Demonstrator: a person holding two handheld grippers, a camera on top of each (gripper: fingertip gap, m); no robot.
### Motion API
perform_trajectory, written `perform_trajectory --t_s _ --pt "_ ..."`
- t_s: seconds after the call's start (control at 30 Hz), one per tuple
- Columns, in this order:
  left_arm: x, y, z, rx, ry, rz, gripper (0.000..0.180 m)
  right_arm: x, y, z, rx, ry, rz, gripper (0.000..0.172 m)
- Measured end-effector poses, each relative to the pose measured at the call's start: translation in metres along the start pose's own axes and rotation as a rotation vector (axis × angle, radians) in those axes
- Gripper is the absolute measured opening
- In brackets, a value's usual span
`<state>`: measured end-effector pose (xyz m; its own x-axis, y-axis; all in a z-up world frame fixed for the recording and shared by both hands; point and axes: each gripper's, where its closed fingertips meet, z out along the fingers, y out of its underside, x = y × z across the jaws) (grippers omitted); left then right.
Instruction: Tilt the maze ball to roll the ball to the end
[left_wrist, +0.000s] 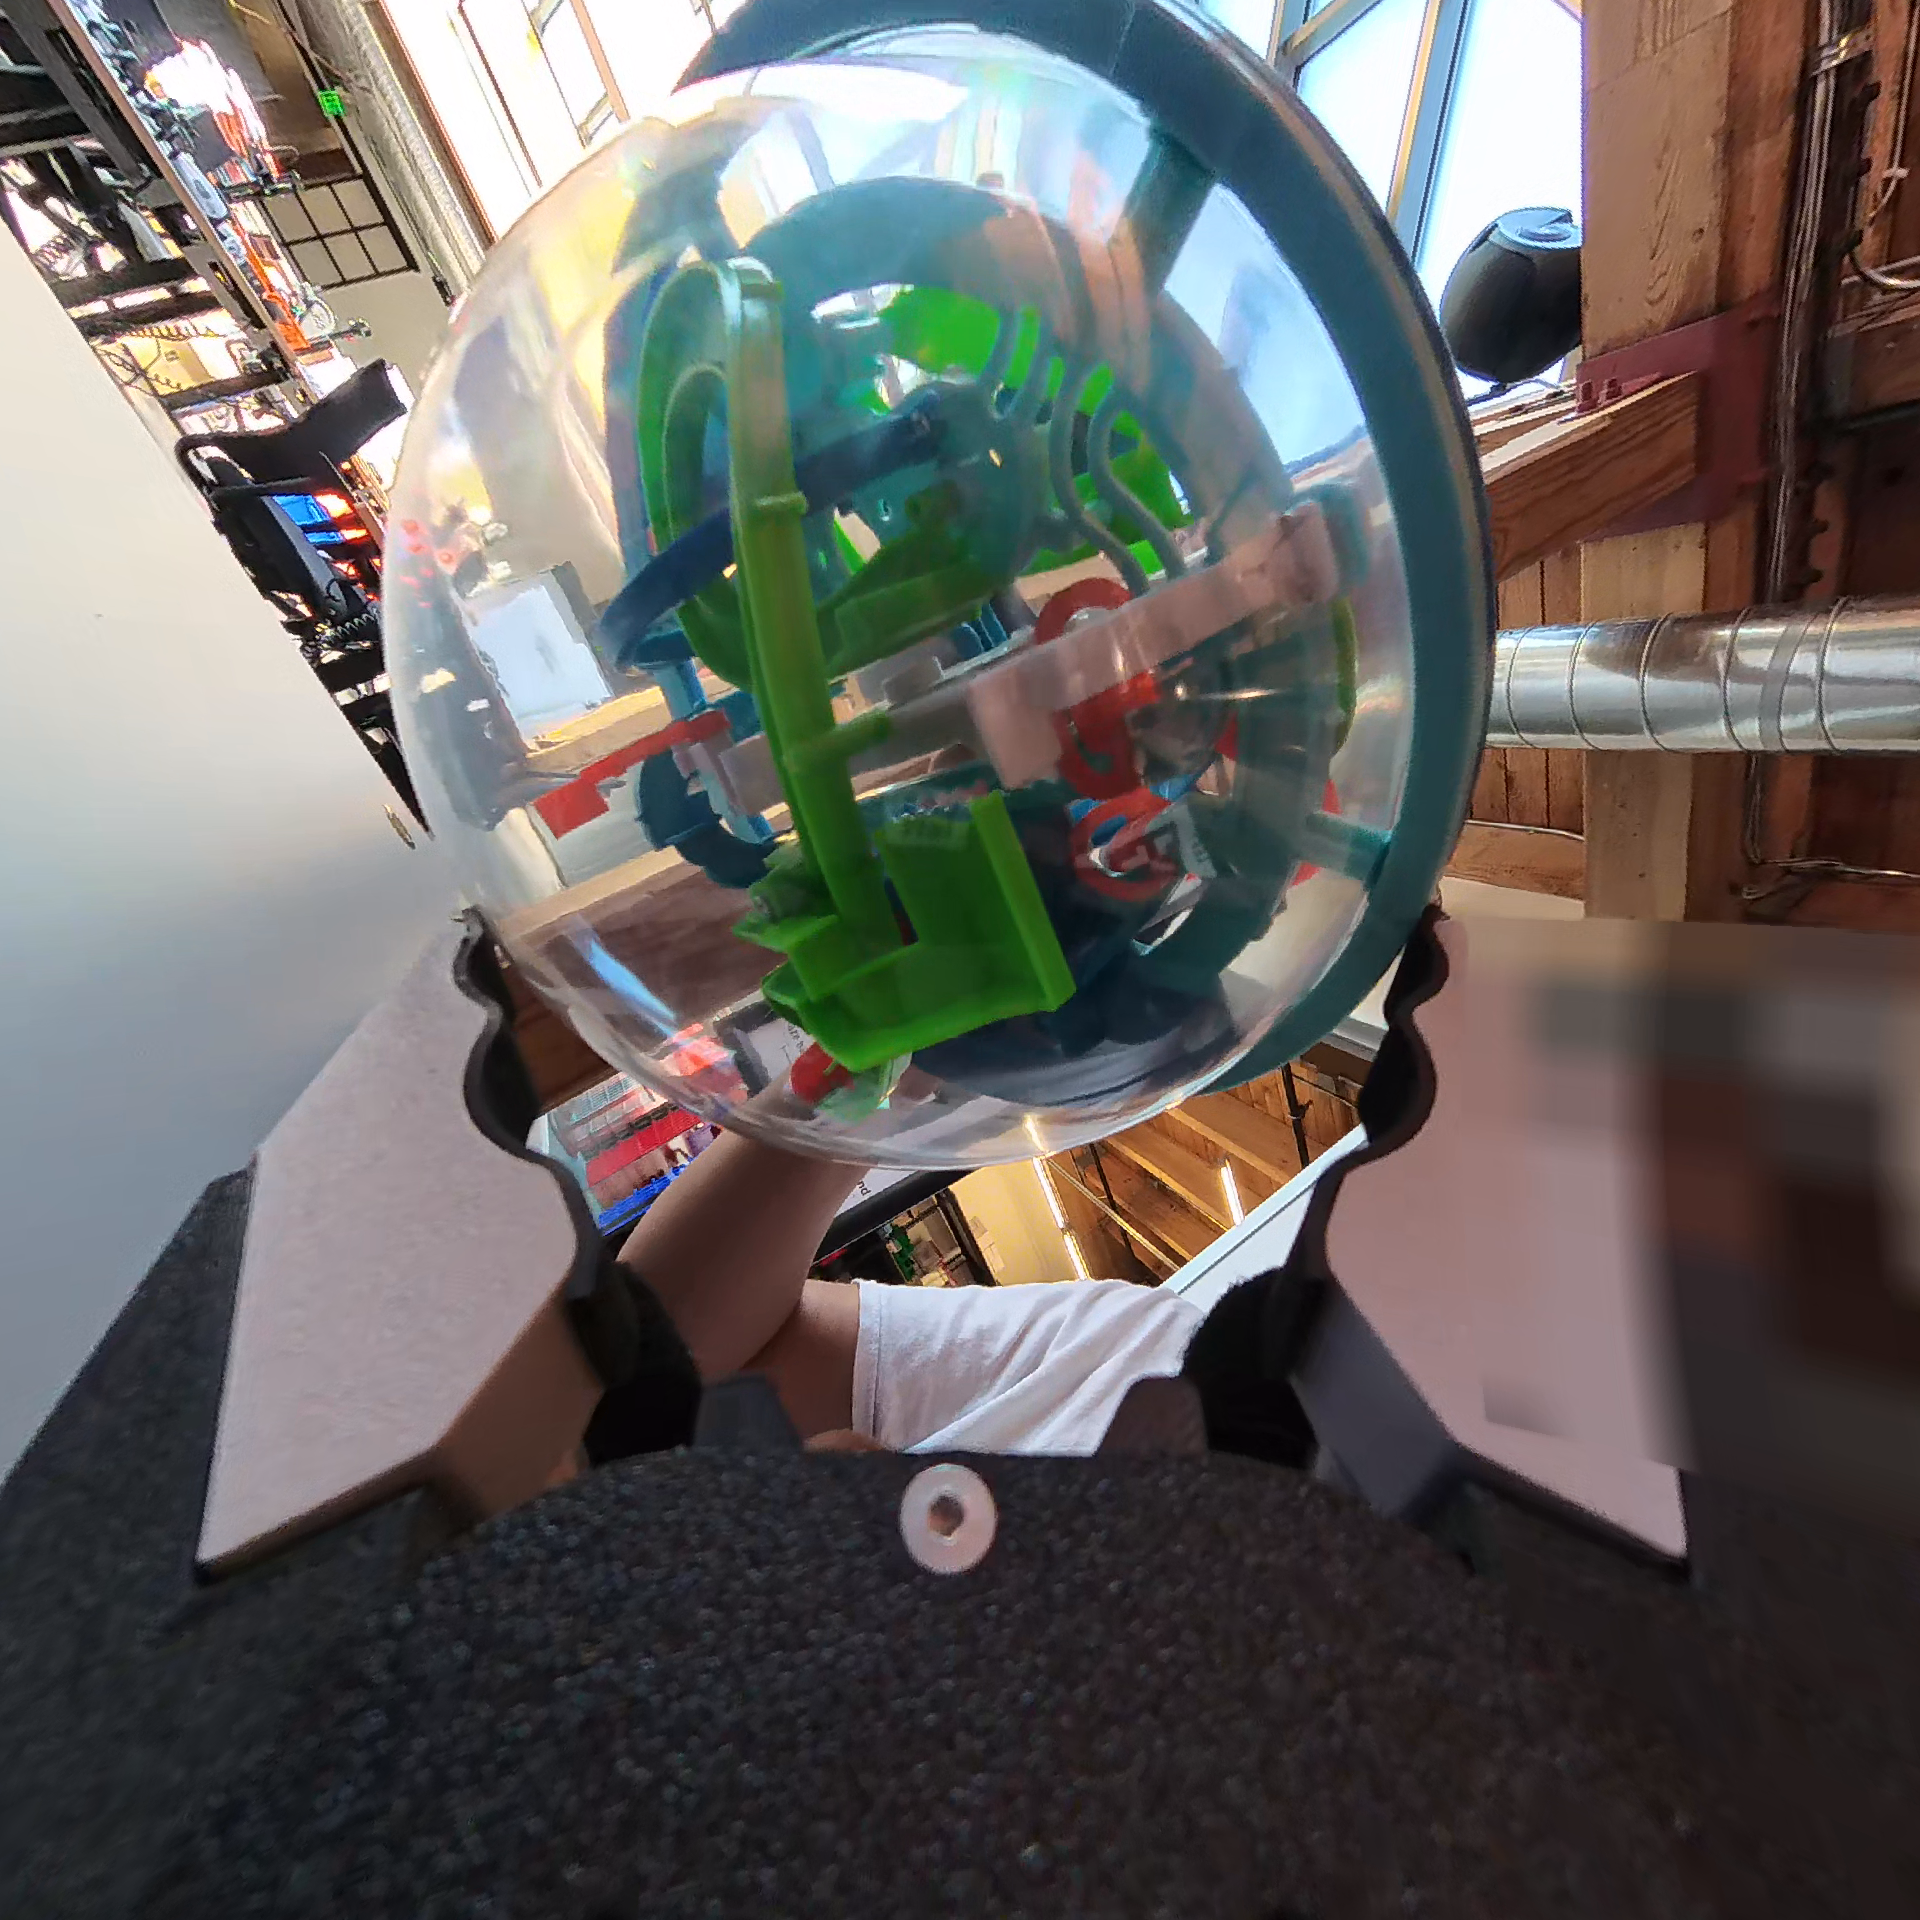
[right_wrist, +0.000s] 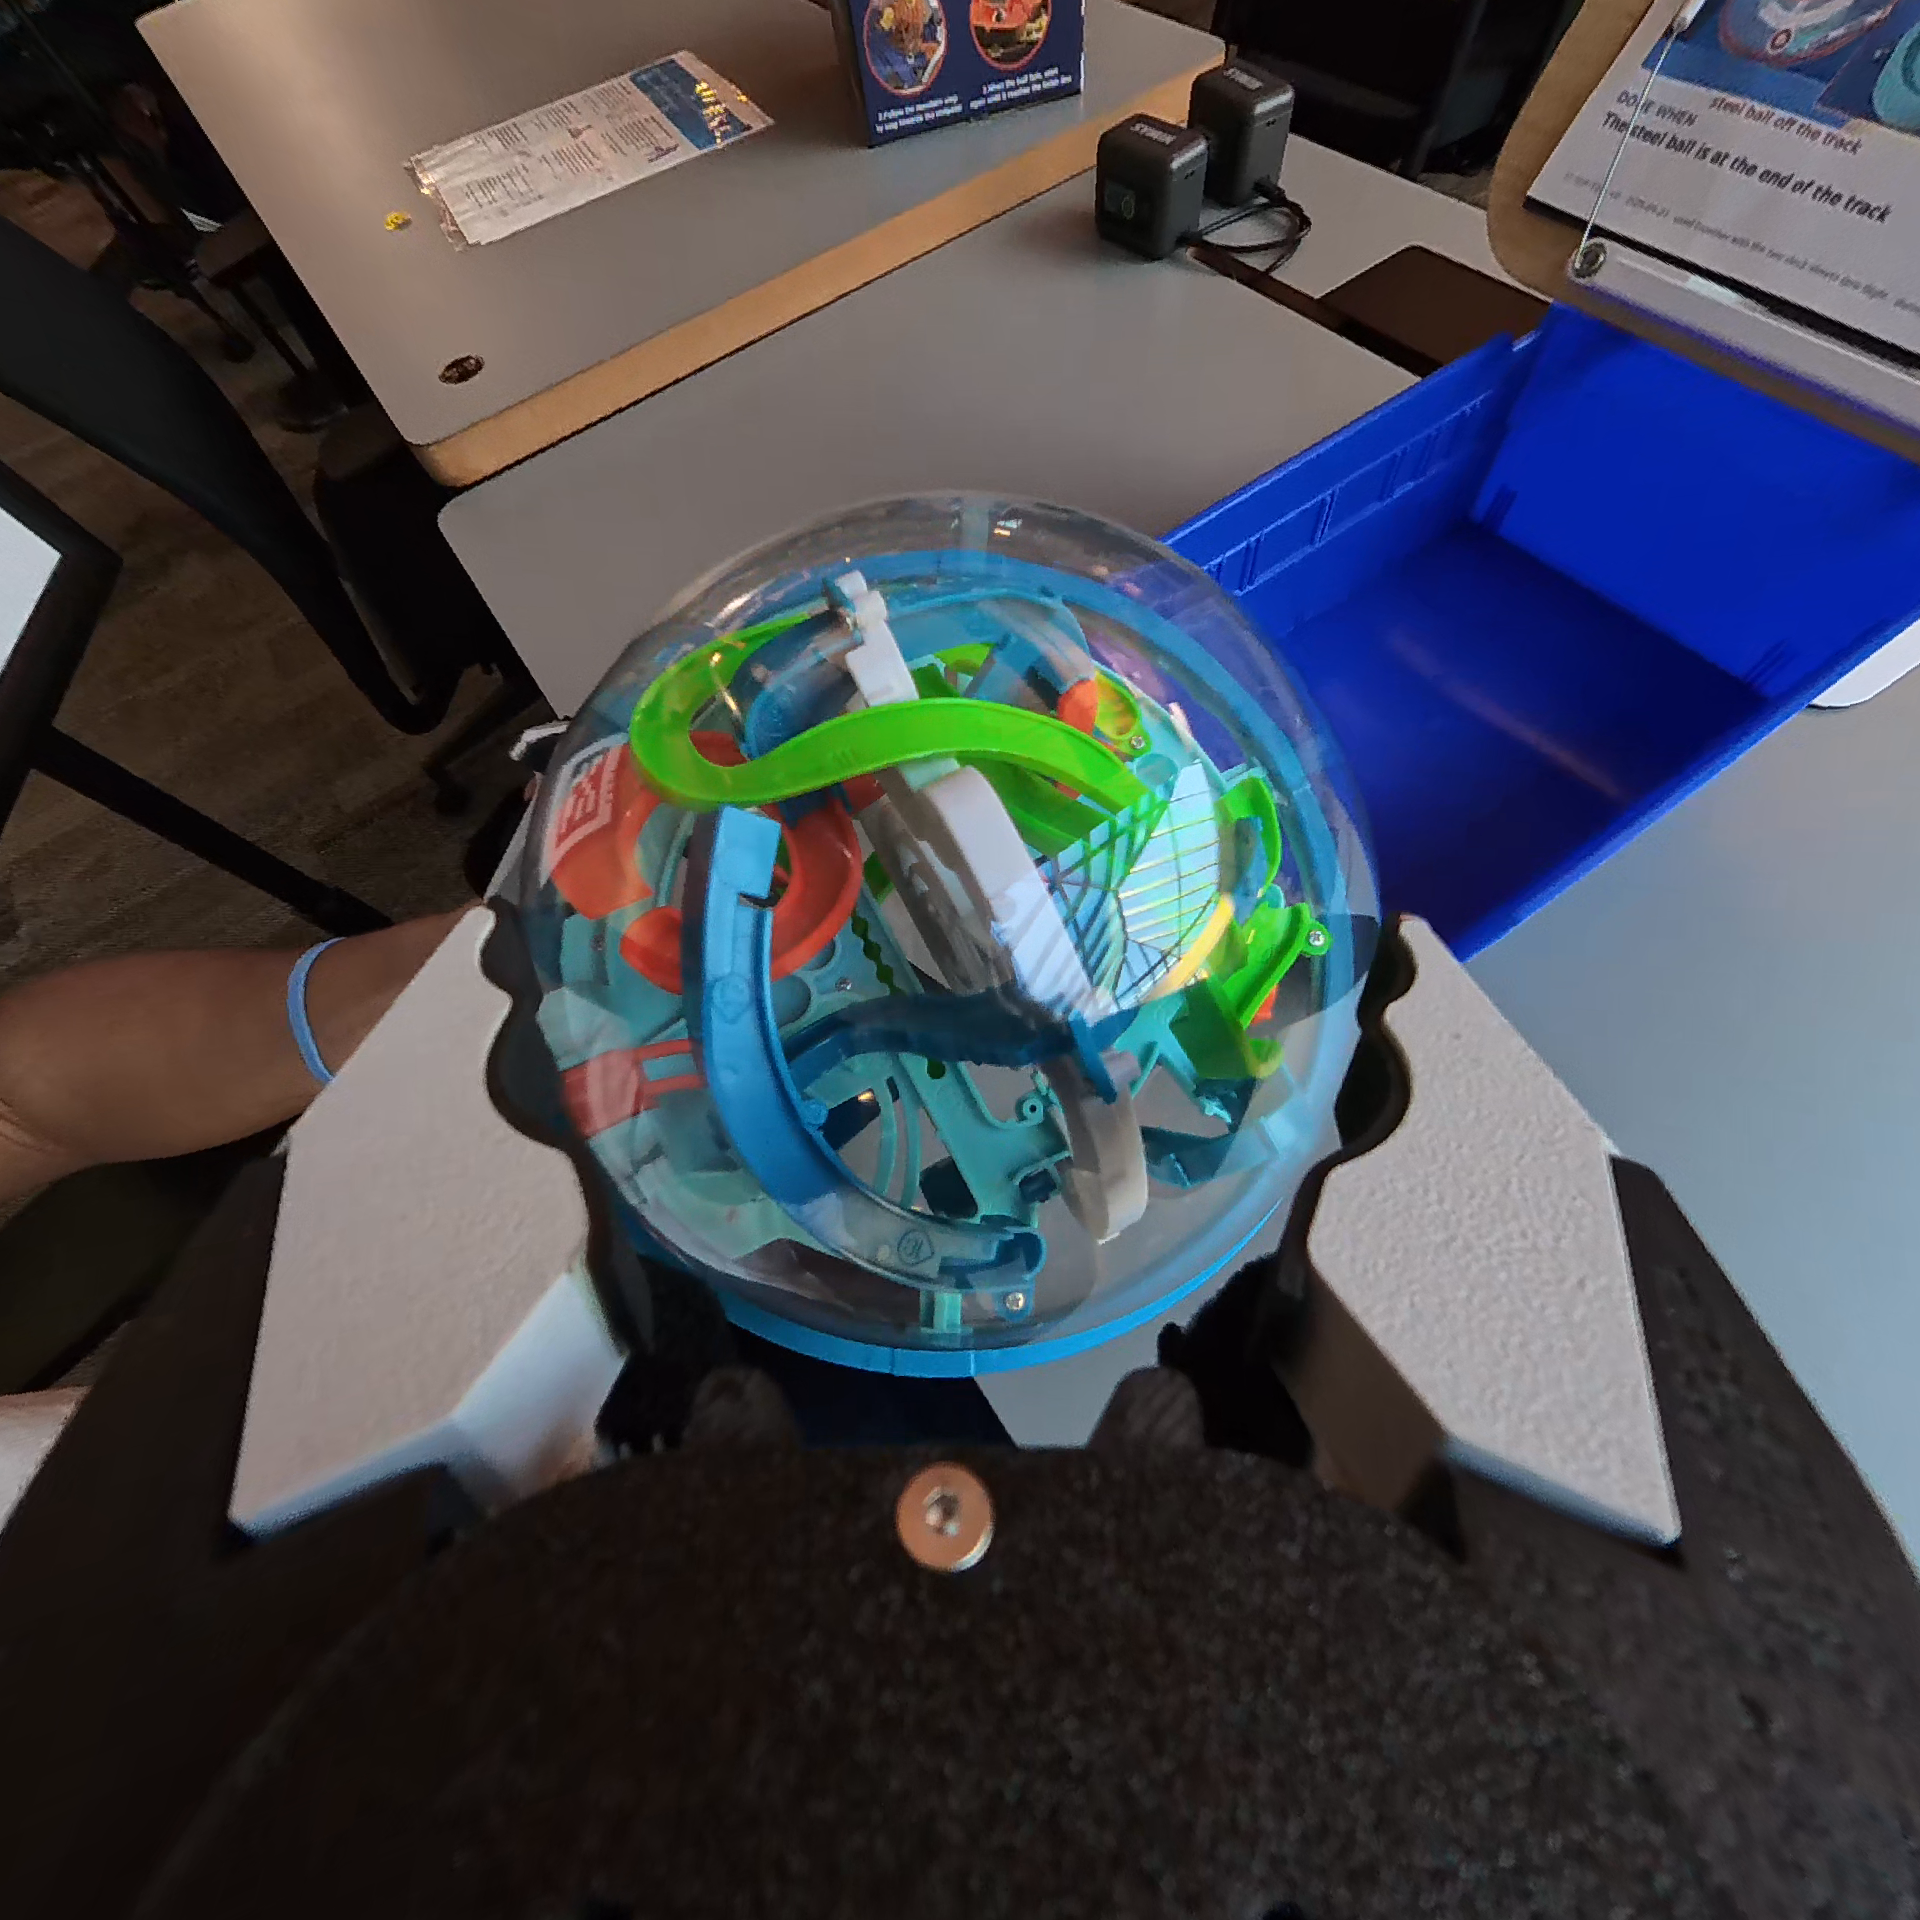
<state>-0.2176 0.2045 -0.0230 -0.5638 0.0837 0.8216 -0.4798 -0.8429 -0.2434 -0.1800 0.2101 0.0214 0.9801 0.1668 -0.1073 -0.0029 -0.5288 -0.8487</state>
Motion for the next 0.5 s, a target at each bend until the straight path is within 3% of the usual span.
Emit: perform_trajectory --t_s 0.5 --pt "0.014 0.005 0.003 -0.028 0.036 0.074 0.158 -0.013 -0.012 -0.009 0.062 0.009 -0.081 0.150"
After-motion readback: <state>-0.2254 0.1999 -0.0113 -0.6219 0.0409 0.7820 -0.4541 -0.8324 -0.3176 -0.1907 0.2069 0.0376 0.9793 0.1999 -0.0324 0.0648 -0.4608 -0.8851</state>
